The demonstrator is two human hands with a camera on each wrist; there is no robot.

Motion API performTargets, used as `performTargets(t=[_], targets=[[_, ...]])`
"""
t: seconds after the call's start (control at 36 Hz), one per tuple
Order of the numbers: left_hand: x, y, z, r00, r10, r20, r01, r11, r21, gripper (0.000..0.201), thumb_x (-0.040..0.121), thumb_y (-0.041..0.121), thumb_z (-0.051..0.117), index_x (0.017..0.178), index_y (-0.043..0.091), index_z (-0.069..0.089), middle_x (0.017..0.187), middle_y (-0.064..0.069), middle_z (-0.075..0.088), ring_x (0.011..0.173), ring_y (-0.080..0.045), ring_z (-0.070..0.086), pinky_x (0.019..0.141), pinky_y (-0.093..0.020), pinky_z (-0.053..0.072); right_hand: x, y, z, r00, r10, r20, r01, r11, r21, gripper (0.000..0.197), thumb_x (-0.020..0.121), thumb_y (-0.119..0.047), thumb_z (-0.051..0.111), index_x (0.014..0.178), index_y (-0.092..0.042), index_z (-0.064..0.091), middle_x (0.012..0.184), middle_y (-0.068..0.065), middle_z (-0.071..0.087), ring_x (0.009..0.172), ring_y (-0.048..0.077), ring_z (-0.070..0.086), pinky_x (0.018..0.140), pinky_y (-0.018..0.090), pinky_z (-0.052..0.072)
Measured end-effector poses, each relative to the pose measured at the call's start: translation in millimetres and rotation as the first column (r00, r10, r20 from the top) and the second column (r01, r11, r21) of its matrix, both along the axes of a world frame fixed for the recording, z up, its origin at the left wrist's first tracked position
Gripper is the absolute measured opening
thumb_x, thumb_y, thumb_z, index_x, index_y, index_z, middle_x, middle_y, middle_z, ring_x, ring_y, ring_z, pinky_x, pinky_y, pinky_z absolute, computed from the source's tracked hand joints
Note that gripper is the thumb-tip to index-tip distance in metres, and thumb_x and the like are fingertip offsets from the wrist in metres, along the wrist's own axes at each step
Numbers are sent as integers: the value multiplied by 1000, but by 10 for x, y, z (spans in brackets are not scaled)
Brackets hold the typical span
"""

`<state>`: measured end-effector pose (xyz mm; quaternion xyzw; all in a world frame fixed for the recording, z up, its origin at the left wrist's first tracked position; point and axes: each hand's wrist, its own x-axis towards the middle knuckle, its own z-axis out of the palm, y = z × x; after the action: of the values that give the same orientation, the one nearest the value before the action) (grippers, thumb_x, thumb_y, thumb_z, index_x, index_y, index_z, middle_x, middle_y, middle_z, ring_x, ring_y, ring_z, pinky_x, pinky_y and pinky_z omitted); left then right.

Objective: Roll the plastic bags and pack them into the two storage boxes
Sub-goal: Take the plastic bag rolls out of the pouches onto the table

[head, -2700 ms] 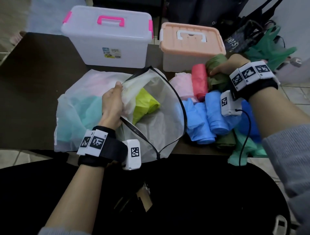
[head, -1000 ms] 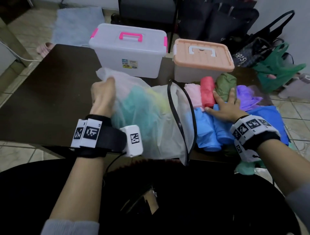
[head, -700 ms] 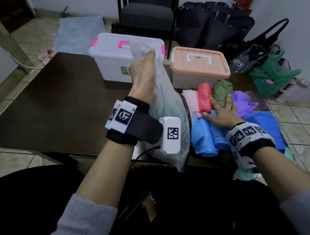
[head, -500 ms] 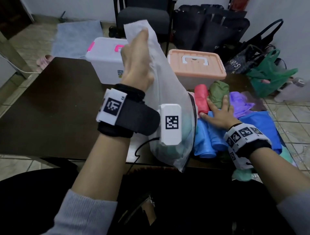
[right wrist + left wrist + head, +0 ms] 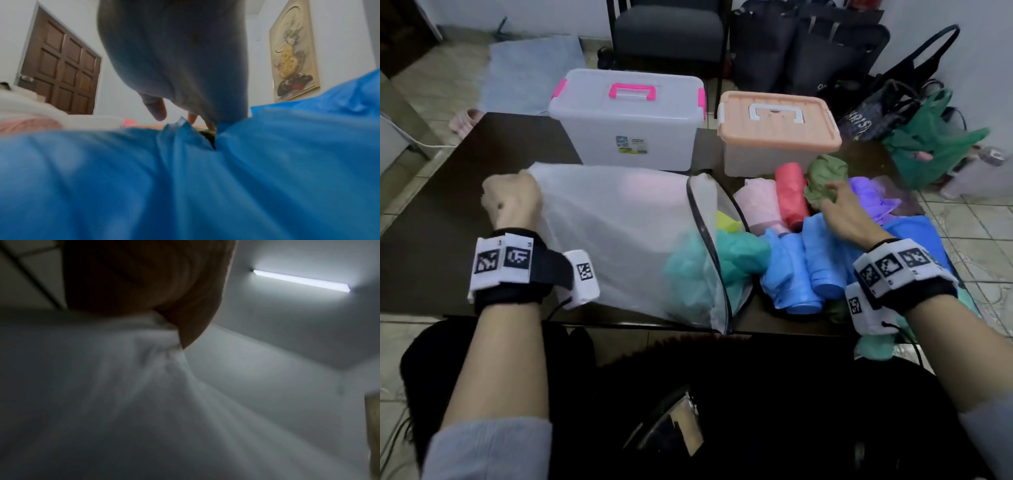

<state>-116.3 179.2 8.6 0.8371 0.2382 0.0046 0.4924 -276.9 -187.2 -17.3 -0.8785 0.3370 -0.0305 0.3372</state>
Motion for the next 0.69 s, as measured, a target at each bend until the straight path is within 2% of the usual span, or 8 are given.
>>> performTargets(t=[0.11,0.19,0.31,0.36,0.44,0.56,0.64,0.69], targets=[[-102,-26,-95,999,30,-37,-11,897,442,48,93,22,46,134,-2,39,148,-23,29,137,-40,24,110,-50,21,-41,-3,34,998,40,42,-33,986,-165,68,69,-30,34,129,-1,46,139,23,39,132,36,33,111,45,24],[-233,-272,28,980,-138,143,16,771,637,48,90,26,54,129,0,41,145,-22,29,132,-41,27,104,-52,24,-58,188,127,964,216,157,-160,938,-308,44,79,-11,50,121,0,54,125,23,51,121,35,43,103,38,32],[-435,-862,177,855,-479,198,376,837,398,41,94,38,46,112,2,56,116,-19,60,111,-34,54,86,-35,39,-74,598,205,829,559,39,-541,817,-199,51,79,-3,62,128,-8,51,130,9,53,120,23,49,90,12,29],[-595,-1183,120,815,-576,56,545,797,262,60,91,54,41,113,0,55,113,-20,62,102,-36,57,82,-34,42,-65,793,195,727,672,-141,-687,716,-124,65,78,-12,70,137,-10,42,137,6,46,124,20,44,94,13,28],[-812,-1442,-64,762,-627,-162,647,729,223,81,83,69,44,126,0,46,123,-21,56,108,-39,56,91,-38,47,-11,994,110,638,699,-323,-758,644,-103,86,73,-27,78,142,-10,31,140,9,40,129,24,35,105,25,26],[-776,-1317,-259,742,-638,-204,669,693,267,46,84,39,61,111,2,58,116,-19,62,102,-35,61,81,-35,51,25,1103,-56,646,654,-394,-763,567,-311,86,67,-37,76,139,-17,34,127,8,41,121,26,34,97,36,33],[-699,-1090,-326,756,-639,-140,647,762,21,27,90,27,60,103,3,61,101,-17,63,72,-27,65,54,-30,58,38,1123,-136,663,643,-383,-748,549,-372,68,68,-40,73,126,-17,45,118,7,44,115,25,38,89,37,35],[-668,-916,-355,799,-592,-106,577,804,-142,21,91,25,60,95,5,61,94,-16,63,65,-24,62,49,-28,57,53,1106,-161,677,661,-323,-735,592,-329,63,65,-41,76,116,-16,49,110,7,48,108,24,43,87,37,40]])
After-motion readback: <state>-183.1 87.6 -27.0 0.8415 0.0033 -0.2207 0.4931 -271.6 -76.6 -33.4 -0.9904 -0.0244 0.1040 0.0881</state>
